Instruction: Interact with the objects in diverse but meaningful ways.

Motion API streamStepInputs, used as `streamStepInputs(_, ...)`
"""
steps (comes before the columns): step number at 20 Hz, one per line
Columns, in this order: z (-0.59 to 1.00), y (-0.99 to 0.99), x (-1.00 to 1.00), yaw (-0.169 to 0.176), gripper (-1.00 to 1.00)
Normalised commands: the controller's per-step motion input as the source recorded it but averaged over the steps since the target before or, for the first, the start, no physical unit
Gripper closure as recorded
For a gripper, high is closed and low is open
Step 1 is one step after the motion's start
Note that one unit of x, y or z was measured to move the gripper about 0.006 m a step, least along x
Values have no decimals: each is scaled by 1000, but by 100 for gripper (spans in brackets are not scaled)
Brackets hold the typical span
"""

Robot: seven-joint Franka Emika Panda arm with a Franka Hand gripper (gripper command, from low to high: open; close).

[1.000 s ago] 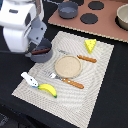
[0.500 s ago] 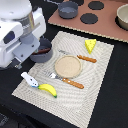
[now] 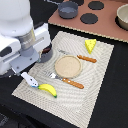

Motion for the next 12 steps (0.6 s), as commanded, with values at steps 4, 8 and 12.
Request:
streamStepInputs(4, -484, -54, -346, 2, -100)
streamStepInputs(8, -439, -38, -264, 3, -100)
streamStepInputs(12, -394, -53, -211, 0, 100)
